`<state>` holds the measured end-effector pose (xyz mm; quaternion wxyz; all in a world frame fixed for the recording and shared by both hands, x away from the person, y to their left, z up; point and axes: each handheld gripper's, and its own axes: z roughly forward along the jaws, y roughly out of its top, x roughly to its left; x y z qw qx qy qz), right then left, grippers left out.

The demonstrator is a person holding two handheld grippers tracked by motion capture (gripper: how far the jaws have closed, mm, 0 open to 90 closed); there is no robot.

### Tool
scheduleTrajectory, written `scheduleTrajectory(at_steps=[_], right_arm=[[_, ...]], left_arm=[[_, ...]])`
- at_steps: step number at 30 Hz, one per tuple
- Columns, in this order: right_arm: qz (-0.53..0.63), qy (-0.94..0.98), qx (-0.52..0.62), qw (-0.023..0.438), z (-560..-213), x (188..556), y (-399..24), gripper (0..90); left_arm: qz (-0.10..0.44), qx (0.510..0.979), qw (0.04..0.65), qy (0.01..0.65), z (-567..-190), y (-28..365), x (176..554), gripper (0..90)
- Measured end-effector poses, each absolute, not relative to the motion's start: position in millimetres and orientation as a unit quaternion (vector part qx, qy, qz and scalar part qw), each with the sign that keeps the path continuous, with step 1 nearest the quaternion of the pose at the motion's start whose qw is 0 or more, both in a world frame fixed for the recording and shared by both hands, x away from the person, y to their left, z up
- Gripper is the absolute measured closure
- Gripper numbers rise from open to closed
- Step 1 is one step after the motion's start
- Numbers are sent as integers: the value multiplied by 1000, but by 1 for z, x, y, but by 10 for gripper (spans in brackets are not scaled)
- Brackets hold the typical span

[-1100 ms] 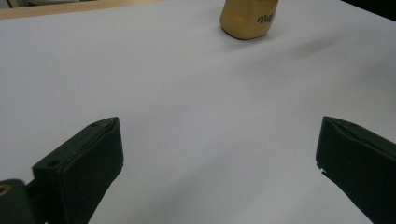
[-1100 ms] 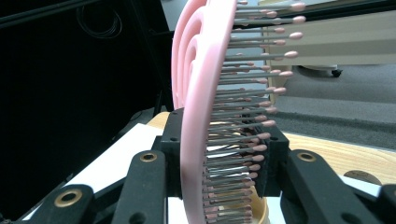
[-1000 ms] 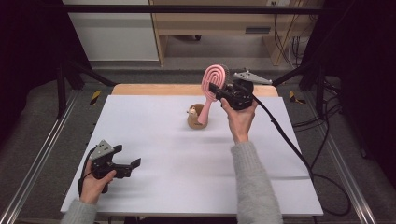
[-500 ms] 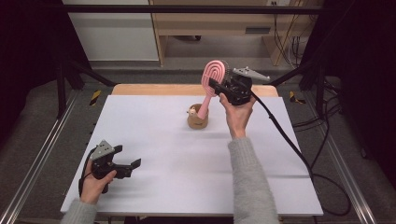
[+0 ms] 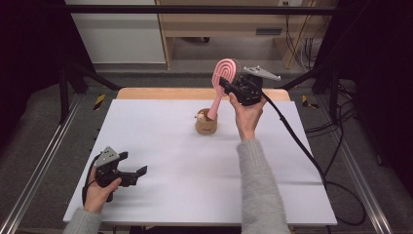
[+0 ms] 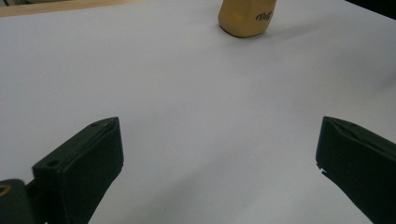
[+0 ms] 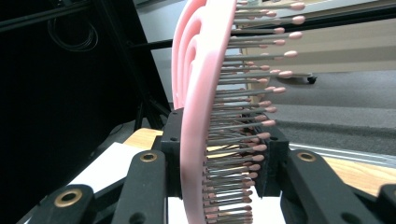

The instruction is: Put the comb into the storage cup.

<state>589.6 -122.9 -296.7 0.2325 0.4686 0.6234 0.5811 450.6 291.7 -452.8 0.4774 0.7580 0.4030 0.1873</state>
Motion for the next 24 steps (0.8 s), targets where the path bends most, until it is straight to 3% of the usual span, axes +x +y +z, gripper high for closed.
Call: scheduleTrajectory(at_steps=[24], right_arm=[[574, 618, 482, 237, -301, 609, -121, 632]], left_arm=[[186, 759, 477, 403, -454, 292, 451, 8]])
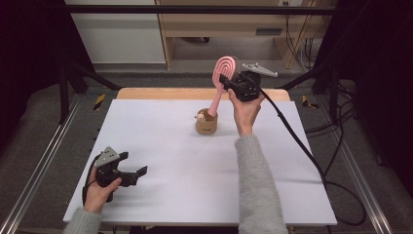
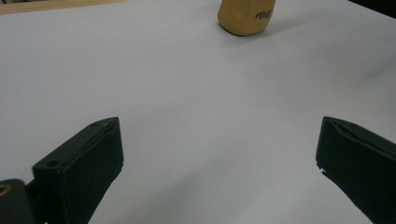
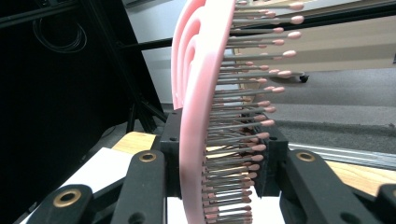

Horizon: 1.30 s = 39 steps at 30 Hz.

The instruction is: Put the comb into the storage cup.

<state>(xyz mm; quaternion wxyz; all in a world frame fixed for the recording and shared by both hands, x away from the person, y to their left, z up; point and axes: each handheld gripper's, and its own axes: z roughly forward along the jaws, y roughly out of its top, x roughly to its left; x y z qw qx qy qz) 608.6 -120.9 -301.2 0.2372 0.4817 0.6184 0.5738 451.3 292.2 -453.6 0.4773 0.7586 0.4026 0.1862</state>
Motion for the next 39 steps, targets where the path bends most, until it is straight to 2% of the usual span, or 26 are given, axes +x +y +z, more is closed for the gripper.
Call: scheduleTrajectory(at_steps=[39], right_arm=[[554, 626, 498, 228, -339, 628, -102, 632]], left_arm=[[183, 761, 475, 401, -454, 292, 451, 8]])
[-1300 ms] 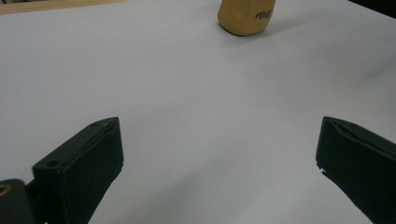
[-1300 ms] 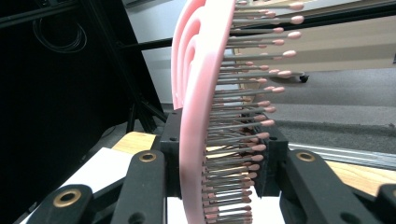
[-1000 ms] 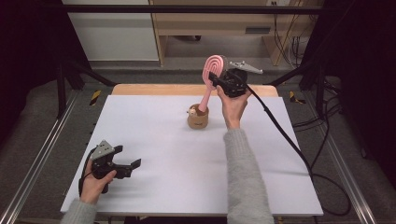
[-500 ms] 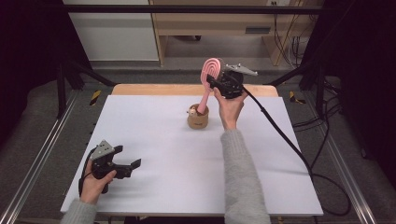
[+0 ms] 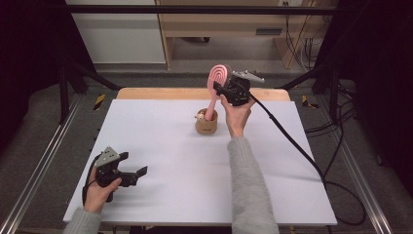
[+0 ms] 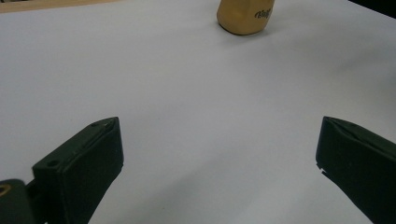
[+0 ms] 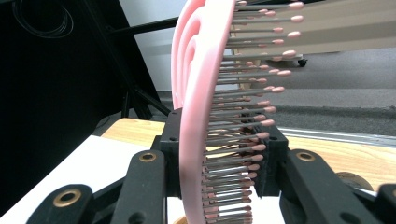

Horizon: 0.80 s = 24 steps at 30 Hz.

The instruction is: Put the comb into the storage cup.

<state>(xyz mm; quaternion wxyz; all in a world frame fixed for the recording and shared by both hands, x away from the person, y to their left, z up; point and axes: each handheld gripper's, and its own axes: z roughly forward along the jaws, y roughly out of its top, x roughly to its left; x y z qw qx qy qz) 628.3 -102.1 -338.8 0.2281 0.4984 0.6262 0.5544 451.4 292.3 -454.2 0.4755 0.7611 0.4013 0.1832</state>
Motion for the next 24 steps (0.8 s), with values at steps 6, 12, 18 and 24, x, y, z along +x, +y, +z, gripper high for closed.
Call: scheduleTrajectory(at_steps=[6, 12, 18, 24], right_arm=[[551, 626, 503, 228, -344, 630, -101, 632], [552, 626, 504, 223, -348, 630, -97, 632], [549, 628, 506, 221, -353, 631, -94, 632], [547, 630, 507, 217, -357, 632, -91, 632]], left_arm=[[183, 761, 476, 402, -454, 292, 451, 8], [183, 761, 476, 401, -454, 292, 451, 8], [183, 761, 476, 401, -454, 292, 451, 8], [183, 761, 476, 401, -454, 292, 451, 8]])
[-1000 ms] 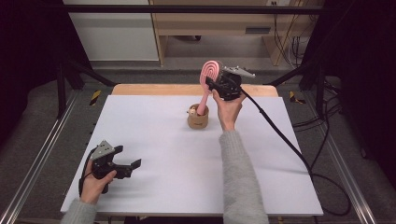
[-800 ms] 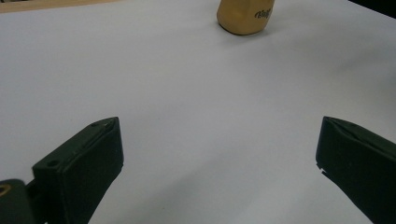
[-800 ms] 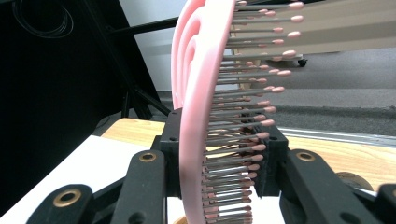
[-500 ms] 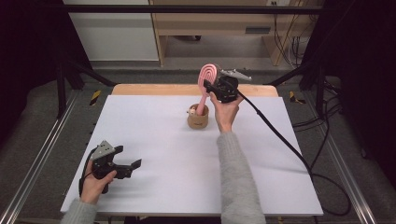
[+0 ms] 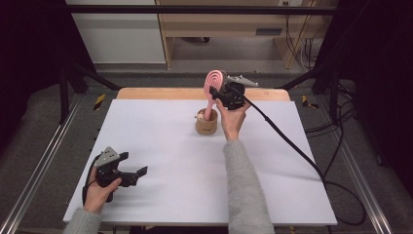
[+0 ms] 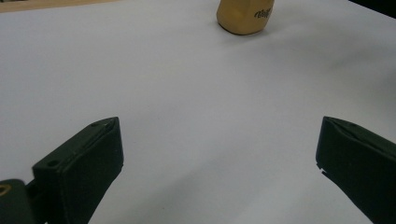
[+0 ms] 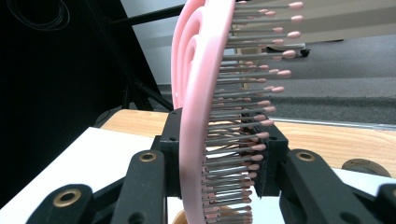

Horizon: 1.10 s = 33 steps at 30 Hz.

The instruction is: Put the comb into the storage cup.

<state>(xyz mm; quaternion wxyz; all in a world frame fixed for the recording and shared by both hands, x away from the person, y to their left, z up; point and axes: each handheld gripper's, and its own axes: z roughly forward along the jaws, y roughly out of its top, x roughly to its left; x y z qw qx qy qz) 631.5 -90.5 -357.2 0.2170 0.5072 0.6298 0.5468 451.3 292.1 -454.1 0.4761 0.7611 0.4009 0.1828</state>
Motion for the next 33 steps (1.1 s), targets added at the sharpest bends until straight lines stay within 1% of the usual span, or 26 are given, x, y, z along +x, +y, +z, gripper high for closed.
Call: scheduleTrajectory(at_steps=[15, 33], right_arm=[[549, 627, 513, 206, -363, 631, -87, 632], [553, 614, 532, 187, -377, 632, -100, 632]], left_arm=[[183, 761, 476, 401, -454, 292, 451, 8], [182, 763, 474, 400, -455, 291, 452, 8]])
